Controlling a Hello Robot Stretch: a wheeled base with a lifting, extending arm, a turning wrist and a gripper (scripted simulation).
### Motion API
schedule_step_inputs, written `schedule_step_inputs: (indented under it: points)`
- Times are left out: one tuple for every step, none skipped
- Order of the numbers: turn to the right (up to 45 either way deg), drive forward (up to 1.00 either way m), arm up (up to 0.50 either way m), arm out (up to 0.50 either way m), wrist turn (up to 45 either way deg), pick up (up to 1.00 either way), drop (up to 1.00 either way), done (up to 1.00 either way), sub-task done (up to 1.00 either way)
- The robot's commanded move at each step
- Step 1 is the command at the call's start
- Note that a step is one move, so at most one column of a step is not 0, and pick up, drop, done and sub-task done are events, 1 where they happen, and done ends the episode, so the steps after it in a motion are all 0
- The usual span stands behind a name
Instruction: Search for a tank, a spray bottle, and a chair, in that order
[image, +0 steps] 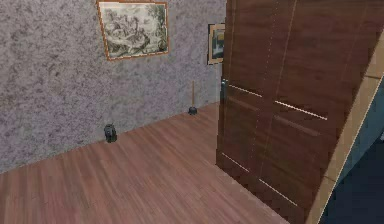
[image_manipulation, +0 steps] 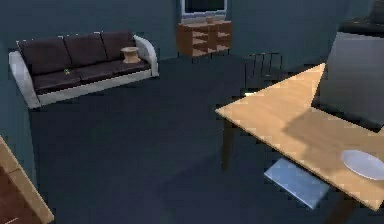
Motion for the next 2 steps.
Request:
schedule_step_inputs:
  points:
    - [-6.0, 0.00, 0.00, 0.00, 0.0, 0.00, 0.00, 0.00, 0.00]
    - [0.0, 1.00, 0.00, 0.00, 0.0, 0.00, 0.00, 0.00, 0.00]
